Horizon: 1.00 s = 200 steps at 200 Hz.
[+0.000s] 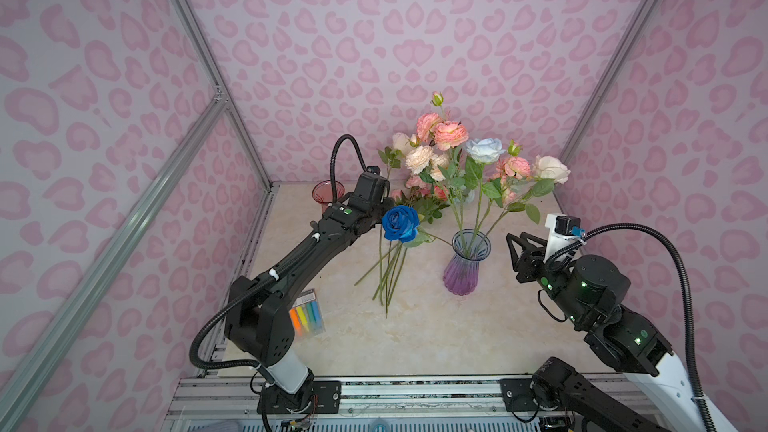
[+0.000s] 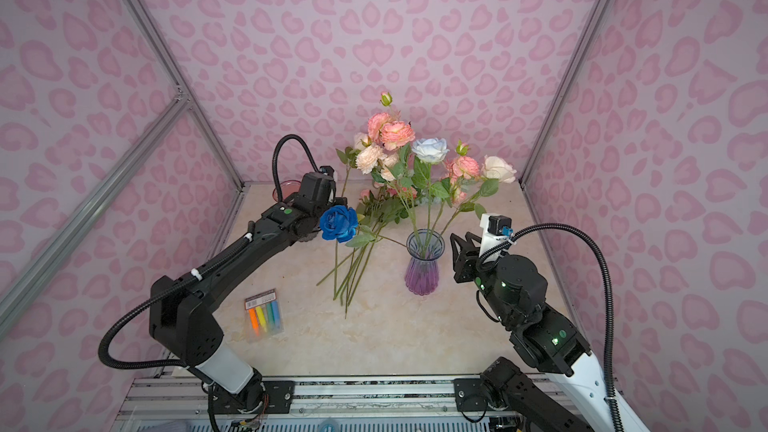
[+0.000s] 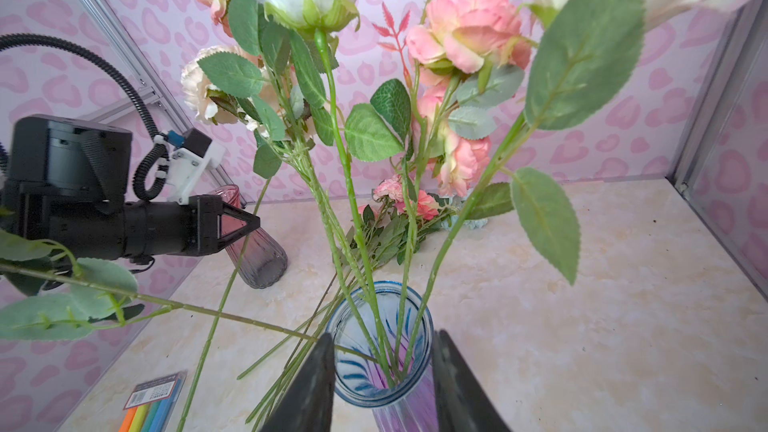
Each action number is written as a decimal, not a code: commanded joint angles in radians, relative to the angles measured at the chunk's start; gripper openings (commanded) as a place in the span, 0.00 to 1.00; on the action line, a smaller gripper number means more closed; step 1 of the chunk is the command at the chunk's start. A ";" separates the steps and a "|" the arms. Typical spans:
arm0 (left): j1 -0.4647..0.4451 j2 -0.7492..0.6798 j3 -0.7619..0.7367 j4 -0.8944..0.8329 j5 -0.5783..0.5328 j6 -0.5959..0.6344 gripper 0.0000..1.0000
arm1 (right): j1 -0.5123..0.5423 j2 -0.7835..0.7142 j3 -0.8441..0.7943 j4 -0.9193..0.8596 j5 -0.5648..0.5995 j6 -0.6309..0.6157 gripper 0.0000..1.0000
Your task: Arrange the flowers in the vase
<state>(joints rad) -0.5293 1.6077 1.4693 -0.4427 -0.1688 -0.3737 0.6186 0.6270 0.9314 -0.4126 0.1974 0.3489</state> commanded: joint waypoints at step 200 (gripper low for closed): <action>-0.038 -0.873 -0.296 0.300 0.417 0.116 0.03 | 0.562 0.676 0.726 0.246 -0.142 -0.197 0.56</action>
<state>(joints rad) -0.5625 0.7452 1.1545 -0.1852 0.1471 -0.2432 1.1614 1.1999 1.5471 -0.2089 0.1005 0.1898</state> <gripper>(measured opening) 0.070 0.552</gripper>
